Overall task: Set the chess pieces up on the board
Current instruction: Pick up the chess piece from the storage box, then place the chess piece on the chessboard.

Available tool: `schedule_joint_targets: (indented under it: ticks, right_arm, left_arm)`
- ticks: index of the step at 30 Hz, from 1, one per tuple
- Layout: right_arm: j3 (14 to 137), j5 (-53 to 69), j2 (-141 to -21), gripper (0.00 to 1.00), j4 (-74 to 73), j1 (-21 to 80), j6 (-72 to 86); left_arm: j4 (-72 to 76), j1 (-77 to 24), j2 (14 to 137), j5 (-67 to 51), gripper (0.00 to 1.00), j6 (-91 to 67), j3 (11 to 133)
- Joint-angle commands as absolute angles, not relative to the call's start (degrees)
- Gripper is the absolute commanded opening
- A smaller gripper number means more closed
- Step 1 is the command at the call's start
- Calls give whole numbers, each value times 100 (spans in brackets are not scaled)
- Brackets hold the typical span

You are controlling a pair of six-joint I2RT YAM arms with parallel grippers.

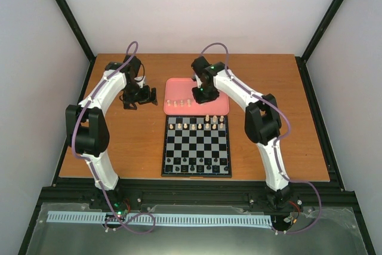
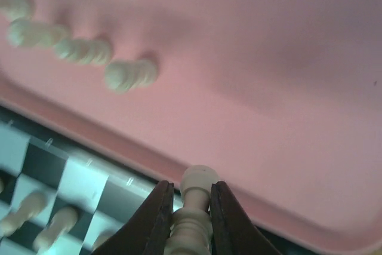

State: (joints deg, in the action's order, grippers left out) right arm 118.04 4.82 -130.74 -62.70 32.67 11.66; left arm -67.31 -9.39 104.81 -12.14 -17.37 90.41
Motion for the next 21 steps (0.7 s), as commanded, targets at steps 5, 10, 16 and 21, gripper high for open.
schedule_joint_targets:
  ticks: [5, 10, 16, 21]
  right_arm:
    - [10597, 525, -12070, 11, -5933, 3712, 1364]
    - [10265, 467, -11961, 11, -5807, 3855, 1459]
    - [10112, 320, -11976, 11, -5740, 3858, 1494]
    - [9978, 437, -12024, 12, -5707, 3858, 1509]
  left_arm:
    - [-6720, -945, 10302, -1204, 100, -1766, 9157]
    - [-6724, -949, 10270, -1187, 100, -1765, 9141]
    - [-6718, -949, 10219, -1178, 100, -1766, 9085]
    - [-6715, -949, 10196, -1164, 100, -1766, 9053]
